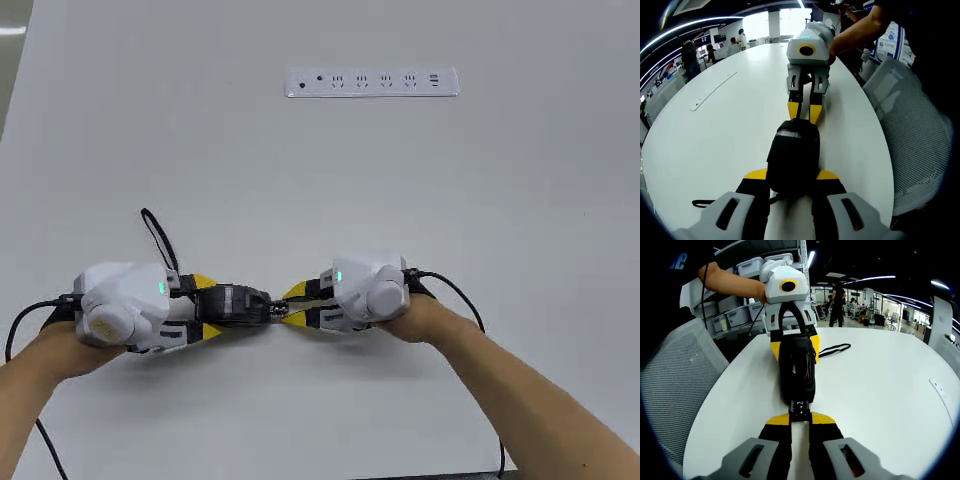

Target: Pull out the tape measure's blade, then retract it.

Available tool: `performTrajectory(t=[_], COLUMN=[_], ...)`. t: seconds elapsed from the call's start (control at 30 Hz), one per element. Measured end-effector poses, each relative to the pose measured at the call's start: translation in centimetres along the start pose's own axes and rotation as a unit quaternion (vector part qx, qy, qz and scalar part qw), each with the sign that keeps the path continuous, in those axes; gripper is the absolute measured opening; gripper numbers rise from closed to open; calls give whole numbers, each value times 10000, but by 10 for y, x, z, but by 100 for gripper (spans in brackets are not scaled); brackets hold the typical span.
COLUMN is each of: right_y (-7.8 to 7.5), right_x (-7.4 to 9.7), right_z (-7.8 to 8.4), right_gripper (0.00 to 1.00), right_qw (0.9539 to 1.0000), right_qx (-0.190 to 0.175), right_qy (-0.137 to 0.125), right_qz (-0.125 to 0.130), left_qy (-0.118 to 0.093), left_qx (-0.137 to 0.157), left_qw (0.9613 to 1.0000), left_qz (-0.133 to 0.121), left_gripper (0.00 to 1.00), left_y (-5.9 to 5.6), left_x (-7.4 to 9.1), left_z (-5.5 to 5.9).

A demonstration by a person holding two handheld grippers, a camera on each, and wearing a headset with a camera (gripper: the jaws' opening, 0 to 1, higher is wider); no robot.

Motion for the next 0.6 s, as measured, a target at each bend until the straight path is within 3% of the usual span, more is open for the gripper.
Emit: performTrajectory(t=[0.6], right_y=[0], right_x=[10], right_z=[5], right_gripper=[9], right_qw=[10000], right_qx=[-22], right_qy=[36], right_qz=[12], left_qy=[-12], left_qx=[22], left_qw=[10000], left_qz=[1], left_gripper=[28], left_y=[1], left_x=[-1], left_z=[2])
Point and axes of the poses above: the centre of the closed fingertips' face, and the gripper's own axes: x roughly backward along the fingers, y roughly to its left, z roughly out of its underside, the point moved 7 cm from there along x, roughly backward along the fingers, and after that the axes turned 9 degrees about -y, right-handed, at the moved point
